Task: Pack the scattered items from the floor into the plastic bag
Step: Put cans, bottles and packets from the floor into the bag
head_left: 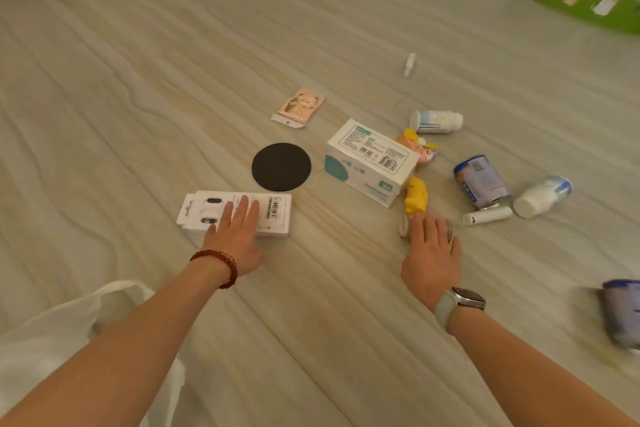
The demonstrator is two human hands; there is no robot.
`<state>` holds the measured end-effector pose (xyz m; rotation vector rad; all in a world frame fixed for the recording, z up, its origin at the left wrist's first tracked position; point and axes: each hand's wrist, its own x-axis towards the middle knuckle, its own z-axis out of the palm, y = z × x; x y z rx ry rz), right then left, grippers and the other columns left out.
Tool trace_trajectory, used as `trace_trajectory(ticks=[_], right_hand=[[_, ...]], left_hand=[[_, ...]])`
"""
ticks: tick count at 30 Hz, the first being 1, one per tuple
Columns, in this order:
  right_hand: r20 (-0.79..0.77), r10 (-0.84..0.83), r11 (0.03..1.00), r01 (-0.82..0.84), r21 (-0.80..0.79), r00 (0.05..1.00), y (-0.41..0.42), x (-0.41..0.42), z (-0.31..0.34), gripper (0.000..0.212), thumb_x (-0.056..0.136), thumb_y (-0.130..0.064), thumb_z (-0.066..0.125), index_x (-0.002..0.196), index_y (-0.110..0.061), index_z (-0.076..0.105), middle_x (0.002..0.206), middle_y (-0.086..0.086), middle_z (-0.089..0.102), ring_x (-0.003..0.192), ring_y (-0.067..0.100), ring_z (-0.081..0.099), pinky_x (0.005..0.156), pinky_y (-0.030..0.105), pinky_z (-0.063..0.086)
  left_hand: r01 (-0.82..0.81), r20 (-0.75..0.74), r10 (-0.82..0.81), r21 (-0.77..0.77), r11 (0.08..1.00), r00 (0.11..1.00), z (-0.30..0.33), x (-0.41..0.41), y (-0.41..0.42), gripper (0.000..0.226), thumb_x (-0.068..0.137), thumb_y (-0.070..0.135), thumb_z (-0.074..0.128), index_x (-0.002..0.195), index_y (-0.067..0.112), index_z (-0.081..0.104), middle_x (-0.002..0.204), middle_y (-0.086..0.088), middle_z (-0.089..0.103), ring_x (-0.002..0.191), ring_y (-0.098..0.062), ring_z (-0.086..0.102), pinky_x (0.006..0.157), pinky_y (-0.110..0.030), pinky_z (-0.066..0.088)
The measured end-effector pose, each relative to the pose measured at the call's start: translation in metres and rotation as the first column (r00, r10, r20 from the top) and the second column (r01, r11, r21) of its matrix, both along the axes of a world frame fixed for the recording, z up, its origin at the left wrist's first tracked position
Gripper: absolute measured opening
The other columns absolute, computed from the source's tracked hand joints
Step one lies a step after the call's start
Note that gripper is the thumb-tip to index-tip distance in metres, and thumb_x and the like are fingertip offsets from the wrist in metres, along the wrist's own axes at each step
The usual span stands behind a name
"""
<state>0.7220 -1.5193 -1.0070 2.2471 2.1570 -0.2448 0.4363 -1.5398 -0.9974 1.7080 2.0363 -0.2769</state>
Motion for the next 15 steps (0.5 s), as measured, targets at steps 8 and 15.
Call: trace_trajectory(ticks=[8,15], right_hand=[[-0.096,0.161,0.986,-0.157,0.050,0.982,-0.043,-0.020,-0.007,0.058,0.069,-0.027,0.073,0.122,-0.013,0.052,0.106,0.014,0.060,0.092,0.035,0.058,0.070,0.043,0.047],[-0.272,0.041,0.999,-0.032,0.039,0.962,-0.087,-0.048,-0.022,0.061,0.073,-0.018,0.071,0.129,-0.018,0.047,0.120,0.018,0.058,0.103,0.038,0.057,0.081,0.048,0.048]], left_hand=[[0.225,-0.094,-0.206,0.299,0.927,0.974,-0.010,0.021,-0.050,0.056,0.063,0.035,0.074,0.113,0.022,0.054,0.113,-0.006,0.058,0.101,-0.031,0.057,0.084,-0.046,0.043],[0.196,0.013,-0.200,0.130,0.972,0.980,-0.020,0.018,-0.070,0.090,0.070,0.056,0.060,0.142,0.038,0.010,0.148,-0.006,0.023,0.137,-0.029,0.019,0.112,-0.055,0.008]])
